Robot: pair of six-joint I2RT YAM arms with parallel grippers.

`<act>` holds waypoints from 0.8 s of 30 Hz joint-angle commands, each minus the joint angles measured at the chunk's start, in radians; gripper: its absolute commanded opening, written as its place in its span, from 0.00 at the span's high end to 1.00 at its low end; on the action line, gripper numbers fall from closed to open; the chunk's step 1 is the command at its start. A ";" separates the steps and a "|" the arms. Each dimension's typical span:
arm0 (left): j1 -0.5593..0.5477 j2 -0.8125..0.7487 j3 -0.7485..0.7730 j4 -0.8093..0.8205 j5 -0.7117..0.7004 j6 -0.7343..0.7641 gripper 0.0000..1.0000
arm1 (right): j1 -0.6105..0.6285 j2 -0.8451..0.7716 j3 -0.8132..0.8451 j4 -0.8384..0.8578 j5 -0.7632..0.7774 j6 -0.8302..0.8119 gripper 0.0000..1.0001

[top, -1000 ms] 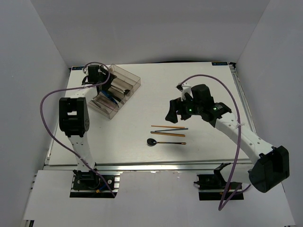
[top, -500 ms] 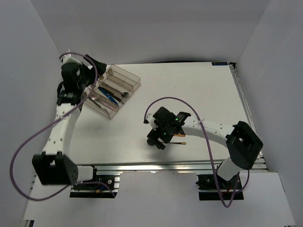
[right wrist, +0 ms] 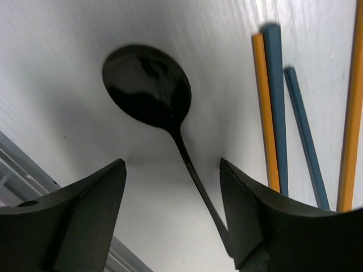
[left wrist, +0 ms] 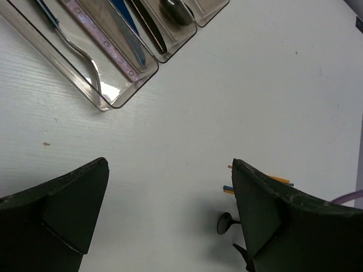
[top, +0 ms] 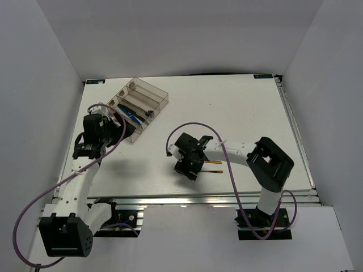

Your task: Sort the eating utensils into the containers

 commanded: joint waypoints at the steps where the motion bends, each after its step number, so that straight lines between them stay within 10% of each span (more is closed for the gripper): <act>1: -0.006 -0.070 0.013 -0.015 0.032 0.021 0.02 | -0.008 0.022 0.027 0.042 -0.045 -0.023 0.30; 5: -0.006 -0.091 0.059 -0.068 0.015 0.024 0.02 | -0.011 0.042 -0.003 0.069 -0.084 -0.013 0.72; 10: -0.006 -0.131 0.097 -0.110 0.001 0.017 0.02 | -0.010 0.028 -0.058 0.110 -0.071 0.007 0.98; 20: -0.008 -0.243 0.005 -0.060 0.154 -0.049 0.02 | -0.005 -0.146 -0.036 0.220 -0.122 0.095 1.00; 24: -0.009 -0.285 -0.104 0.192 0.386 -0.190 0.02 | -0.010 -0.200 0.026 0.243 -0.183 0.156 1.00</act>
